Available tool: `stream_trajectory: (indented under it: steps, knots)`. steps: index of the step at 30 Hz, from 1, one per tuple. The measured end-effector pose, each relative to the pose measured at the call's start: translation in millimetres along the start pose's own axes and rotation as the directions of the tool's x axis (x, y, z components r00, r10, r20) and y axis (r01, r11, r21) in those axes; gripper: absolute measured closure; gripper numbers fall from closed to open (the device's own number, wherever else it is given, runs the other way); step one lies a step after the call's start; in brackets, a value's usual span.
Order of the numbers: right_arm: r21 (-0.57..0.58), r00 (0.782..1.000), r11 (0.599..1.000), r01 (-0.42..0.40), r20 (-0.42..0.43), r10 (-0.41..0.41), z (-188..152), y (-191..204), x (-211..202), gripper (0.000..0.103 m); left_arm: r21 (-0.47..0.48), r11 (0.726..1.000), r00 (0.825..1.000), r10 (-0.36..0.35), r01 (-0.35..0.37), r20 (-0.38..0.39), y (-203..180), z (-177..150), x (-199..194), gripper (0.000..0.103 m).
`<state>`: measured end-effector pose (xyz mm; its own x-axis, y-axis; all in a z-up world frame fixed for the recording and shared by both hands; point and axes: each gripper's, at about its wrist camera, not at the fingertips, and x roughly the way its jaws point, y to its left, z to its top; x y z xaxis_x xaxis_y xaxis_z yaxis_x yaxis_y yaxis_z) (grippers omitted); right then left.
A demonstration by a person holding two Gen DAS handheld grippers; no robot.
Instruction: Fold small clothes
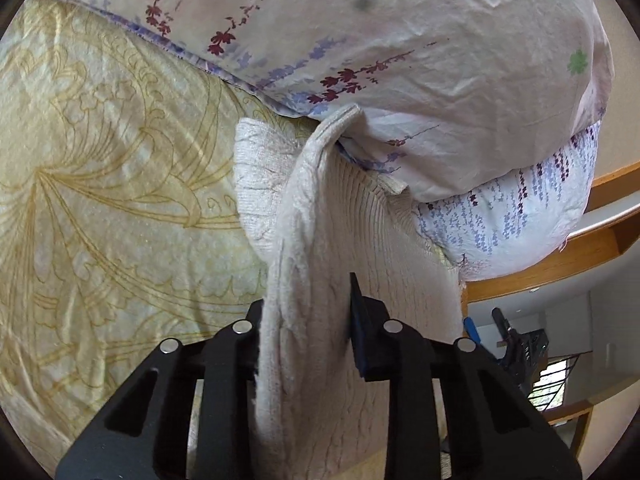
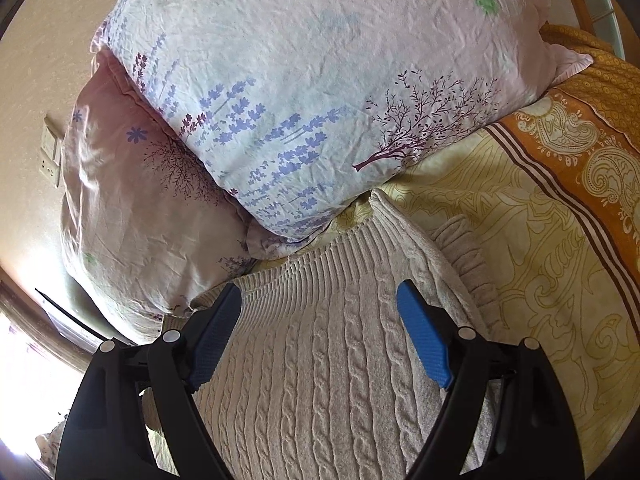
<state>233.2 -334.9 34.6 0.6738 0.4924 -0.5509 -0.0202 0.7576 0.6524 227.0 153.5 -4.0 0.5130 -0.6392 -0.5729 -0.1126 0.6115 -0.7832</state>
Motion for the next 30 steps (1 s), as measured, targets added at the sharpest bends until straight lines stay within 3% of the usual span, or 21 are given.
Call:
stream_trajectory:
  steps: [3,7,12,17,22,23,24,26,27,28,30]
  knots:
    - [-0.019,1.0,1.0,-0.003,0.013,0.003,2.5,-2.7,-9.0,0.021,-0.039,0.994,0.995,-0.097,0.098,0.025,-11.7,-3.6,-6.9,0.082]
    - [-0.023,0.999,1.0,-0.011,0.037,0.012,10.3,-10.1,-23.1,0.021,0.006,0.982,0.982,-0.186,0.186,0.036,-59.3,-14.5,-3.6,0.083]
    - [0.0,0.998,1.0,-0.015,0.063,0.015,19.4,-30.1,-42.1,0.021,0.035,0.952,0.952,-0.303,0.304,-0.03,-128.0,-37.2,37.8,0.083]
    - [0.021,0.996,1.0,-0.012,0.084,0.01,21.2,-52.9,-57.1,0.021,0.029,0.93,0.925,-0.362,0.368,-0.119,-185.5,-63.7,108.0,0.084]
    - [0.032,0.996,0.999,-0.026,0.082,0.023,24.1,-70.6,-66.7,0.021,0.026,0.936,0.919,-0.339,0.351,-0.204,-219.9,-92.5,177.0,0.082]
    - [0.038,0.997,0.999,-0.037,0.076,0.035,25.2,-73.0,-67.2,0.021,0.012,0.934,0.909,-0.345,0.357,-0.234,-223.0,-97.6,189.3,0.078]
    - [0.048,0.996,0.997,-0.056,0.066,0.052,26.6,-76.4,-67.2,0.021,-0.021,0.923,0.887,-0.375,0.384,-0.271,-224.9,-101.1,200.6,0.069]
    - [0.076,0.995,0.992,-0.097,0.035,0.095,29.2,-82.2,-66.5,0.021,-0.082,0.886,0.834,-0.458,0.456,-0.309,-226.4,-103.9,206.6,0.066]
    - [0.087,0.993,0.989,-0.119,0.017,0.118,30.8,-84.3,-65.0,0.021,-0.067,0.879,0.828,-0.469,0.473,-0.309,-229.0,-103.2,200.4,0.057]
    - [0.098,0.99,0.986,-0.138,-0.002,0.139,32.2,-85.9,-62.4,0.021,-0.023,0.881,0.839,-0.458,0.473,-0.296,-232.5,-101.0,189.9,0.051]
    - [0.116,0.985,0.98,-0.16,-0.042,0.165,34.4,-86.2,-54.6,0.021,0.1,0.896,0.884,-0.399,0.433,-0.245,-235.8,-95.8,159.6,0.037]
